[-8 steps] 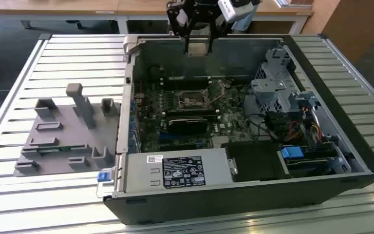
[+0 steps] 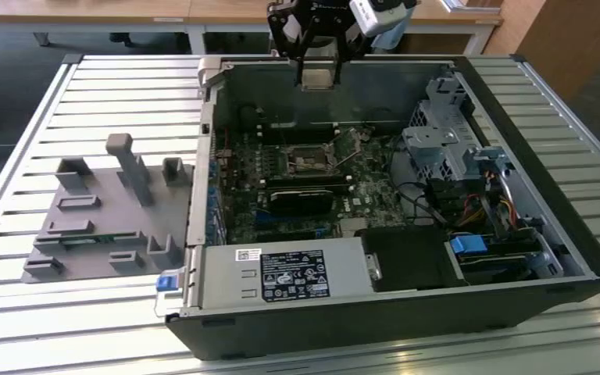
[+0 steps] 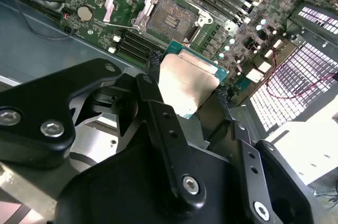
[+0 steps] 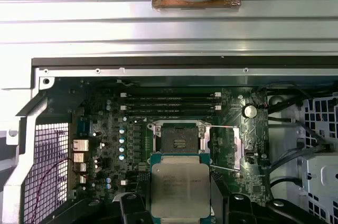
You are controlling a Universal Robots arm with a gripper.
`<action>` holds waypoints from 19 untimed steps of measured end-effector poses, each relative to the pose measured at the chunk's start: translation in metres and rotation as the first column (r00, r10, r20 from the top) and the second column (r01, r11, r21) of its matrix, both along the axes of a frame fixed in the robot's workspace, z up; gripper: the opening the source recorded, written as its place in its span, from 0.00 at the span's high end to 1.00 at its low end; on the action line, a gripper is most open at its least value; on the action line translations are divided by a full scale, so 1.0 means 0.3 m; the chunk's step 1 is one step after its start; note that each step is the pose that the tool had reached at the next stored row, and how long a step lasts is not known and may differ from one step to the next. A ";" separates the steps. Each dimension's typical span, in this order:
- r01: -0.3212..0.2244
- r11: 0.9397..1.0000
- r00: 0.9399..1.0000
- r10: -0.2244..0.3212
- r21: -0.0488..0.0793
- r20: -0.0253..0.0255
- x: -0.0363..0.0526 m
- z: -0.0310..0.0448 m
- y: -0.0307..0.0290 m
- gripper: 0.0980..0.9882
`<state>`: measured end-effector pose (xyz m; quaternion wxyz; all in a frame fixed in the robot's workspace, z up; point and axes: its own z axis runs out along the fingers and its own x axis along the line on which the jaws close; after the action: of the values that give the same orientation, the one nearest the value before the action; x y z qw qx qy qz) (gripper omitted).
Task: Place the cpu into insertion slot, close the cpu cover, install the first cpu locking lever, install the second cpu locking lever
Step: 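Place the cpu into insertion slot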
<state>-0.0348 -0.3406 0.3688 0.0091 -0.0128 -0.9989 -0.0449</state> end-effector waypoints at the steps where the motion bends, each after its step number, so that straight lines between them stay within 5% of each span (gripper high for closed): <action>1: 0.000 1.000 1.000 0.000 0.000 0.000 0.000 0.000 0.000 0.51; 19: 0.127 0.992 0.992 -0.127 -0.002 0.000 0.000 -0.002 0.000 0.51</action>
<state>-0.0347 -0.3406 0.3682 0.0062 -0.0766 -0.9961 -0.0445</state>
